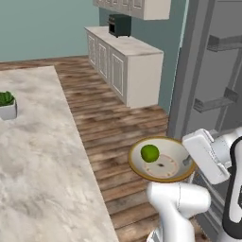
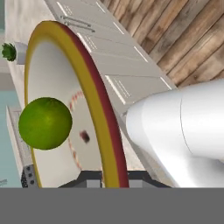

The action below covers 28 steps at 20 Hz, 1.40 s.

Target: Move the glass cup from next to the sink to the open cabinet. Then, move the bowl with the lime to the fridge to clear the area for faucet cleaning.

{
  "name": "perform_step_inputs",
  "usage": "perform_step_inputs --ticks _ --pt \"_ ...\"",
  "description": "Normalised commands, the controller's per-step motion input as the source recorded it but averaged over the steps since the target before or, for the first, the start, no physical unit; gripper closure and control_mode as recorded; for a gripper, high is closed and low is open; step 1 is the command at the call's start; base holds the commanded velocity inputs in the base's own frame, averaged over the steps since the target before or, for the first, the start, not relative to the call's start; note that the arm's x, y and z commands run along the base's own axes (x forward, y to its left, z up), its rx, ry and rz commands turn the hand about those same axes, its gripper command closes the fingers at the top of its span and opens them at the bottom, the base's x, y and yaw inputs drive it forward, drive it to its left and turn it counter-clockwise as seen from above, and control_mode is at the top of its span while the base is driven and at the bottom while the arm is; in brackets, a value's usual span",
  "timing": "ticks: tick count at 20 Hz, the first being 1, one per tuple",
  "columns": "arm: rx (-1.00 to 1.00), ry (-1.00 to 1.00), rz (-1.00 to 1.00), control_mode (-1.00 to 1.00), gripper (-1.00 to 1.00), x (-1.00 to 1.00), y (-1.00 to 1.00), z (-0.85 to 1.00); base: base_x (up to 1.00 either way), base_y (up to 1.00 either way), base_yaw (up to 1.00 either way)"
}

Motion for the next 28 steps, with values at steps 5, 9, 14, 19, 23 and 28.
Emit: perform_step_inputs --ticks 5,9,14,19,23,28 --pt "0.00 0.00 0.00 1.00 1.00 0.00 0.00 0.00 0.82 0.00 0.00" --pt "0.00 0.00 0.00 1.00 1.00 0.00 0.00 0.00 0.39 -0.02 -0.12" --pt "0.00 0.00 0.00 1.00 1.00 0.00 0.00 0.00 0.28 -0.09 -0.47" --pt "0.00 0.00 0.00 1.00 1.00 0.00 0.00 0.00 0.77 0.14 -0.50" --pt "0.00 0.00 0.00 1.00 1.00 0.00 0.00 0.00 0.89 0.00 -0.19" --pt "0.00 0.00 0.00 1.00 1.00 0.00 0.00 0.00 0.35 -0.13 -0.19"
